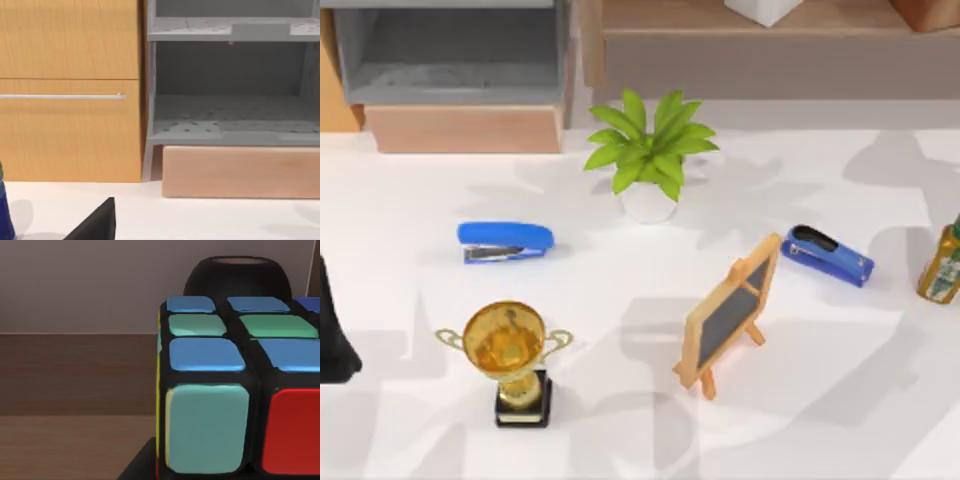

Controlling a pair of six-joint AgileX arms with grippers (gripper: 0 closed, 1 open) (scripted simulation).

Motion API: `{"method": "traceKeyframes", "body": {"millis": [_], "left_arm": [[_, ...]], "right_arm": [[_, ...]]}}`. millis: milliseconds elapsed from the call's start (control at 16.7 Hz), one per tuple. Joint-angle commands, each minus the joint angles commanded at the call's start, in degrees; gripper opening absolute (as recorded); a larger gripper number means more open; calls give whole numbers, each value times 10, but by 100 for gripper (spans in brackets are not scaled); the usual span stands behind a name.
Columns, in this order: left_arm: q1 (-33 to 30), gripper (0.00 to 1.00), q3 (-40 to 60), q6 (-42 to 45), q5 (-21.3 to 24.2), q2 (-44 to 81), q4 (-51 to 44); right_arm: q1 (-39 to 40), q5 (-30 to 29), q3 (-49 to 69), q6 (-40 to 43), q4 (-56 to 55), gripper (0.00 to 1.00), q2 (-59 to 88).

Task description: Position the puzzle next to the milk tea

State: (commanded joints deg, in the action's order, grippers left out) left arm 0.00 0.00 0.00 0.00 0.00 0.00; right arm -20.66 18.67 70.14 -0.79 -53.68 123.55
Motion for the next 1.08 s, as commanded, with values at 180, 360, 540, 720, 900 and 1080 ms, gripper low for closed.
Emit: {"method": "traceKeyframes", "body": {"millis": [180, 360, 540, 720, 900, 1080], "left_arm": [[0, 100, 0, 0, 0, 0, 0], [0, 100, 0, 0, 0, 0, 0], [0, 100, 0, 0, 0, 0, 0], [0, 100, 0, 0, 0, 0, 0], [0, 100, 0, 0, 0, 0, 0], [0, 100, 0, 0, 0, 0, 0]], "right_arm": [[0, 0, 0, 0, 0, 0, 0], [0, 0, 0, 0, 0, 0, 0], [-2, 0, 1, -1, 5, 0, -5], [-2, 0, 3, -1, 13, 0, -11], [-2, 0, 5, -1, 19, 0, -15], [-2, 1, 3, -2, 18, 0, -12]]}}
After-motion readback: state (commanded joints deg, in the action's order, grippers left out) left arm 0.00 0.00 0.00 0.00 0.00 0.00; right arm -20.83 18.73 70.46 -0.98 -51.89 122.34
